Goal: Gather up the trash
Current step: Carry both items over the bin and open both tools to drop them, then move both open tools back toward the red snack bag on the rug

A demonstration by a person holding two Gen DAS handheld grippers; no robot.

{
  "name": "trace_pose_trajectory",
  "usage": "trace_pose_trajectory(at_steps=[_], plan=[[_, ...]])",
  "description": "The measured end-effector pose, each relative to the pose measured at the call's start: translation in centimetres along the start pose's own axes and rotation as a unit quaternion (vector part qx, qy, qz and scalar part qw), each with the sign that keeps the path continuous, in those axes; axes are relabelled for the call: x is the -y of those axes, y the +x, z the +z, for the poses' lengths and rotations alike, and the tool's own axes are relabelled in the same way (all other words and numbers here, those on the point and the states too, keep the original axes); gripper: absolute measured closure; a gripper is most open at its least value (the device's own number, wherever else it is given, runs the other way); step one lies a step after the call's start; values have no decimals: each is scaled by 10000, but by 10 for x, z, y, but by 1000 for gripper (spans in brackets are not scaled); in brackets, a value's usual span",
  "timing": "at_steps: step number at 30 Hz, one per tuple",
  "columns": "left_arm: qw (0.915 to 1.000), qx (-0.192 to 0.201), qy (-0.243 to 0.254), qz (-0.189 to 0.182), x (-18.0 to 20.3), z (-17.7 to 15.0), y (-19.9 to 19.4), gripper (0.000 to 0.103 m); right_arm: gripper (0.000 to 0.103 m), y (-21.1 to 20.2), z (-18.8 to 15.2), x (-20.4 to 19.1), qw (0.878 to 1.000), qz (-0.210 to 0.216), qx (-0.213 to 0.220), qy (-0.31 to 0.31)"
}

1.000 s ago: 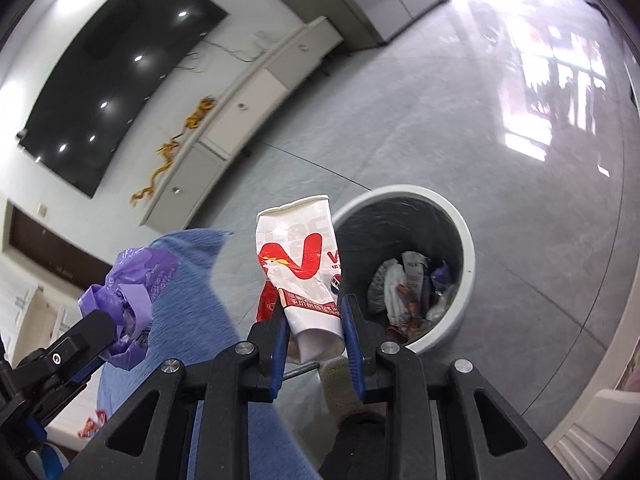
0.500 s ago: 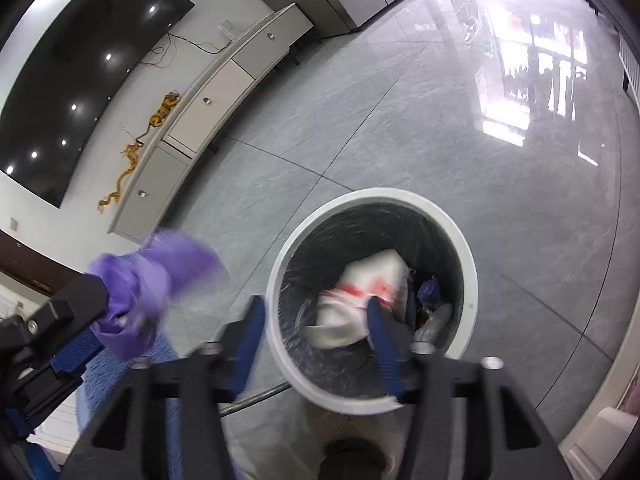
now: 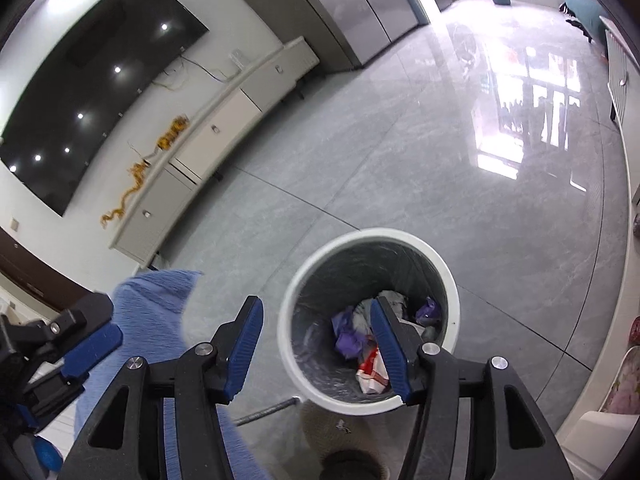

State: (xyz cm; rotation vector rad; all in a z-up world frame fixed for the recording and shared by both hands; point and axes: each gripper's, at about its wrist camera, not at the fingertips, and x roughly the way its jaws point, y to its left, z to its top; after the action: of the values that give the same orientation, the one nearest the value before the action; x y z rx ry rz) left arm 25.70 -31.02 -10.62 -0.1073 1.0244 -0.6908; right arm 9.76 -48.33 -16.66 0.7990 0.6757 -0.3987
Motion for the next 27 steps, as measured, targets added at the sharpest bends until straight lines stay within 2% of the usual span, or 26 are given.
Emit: trace_pose_trajectory(at_steps=[8, 12, 16, 20, 22, 27], plan=[[9968, 747, 95, 258, -8, -20, -109, 63, 49, -72, -5, -48, 9959, 663, 388, -475], [9916, 1172, -8, 539, -23, -42, -170, 52, 48, -104, -16, -76, 9896, 1067, 500, -827], [9854, 1498, -147, 792, -44, -66, -224, 52, 47, -136, -30, -110, 9792, 1487, 610, -1238], [9741, 1871, -290, 1235, -69, -97, -279, 50, 44, -160, -42, -135, 9677, 1849, 699, -1563], [9658, 2064, -383, 1521, -83, -115, -306, 46, 41, -172, -50, -147, 9613, 1981, 757, -1758], [9420, 2471, -593, 2191, -112, -156, -355, 45, 34, -195, -72, -170, 9436, 2249, 866, -2269]])
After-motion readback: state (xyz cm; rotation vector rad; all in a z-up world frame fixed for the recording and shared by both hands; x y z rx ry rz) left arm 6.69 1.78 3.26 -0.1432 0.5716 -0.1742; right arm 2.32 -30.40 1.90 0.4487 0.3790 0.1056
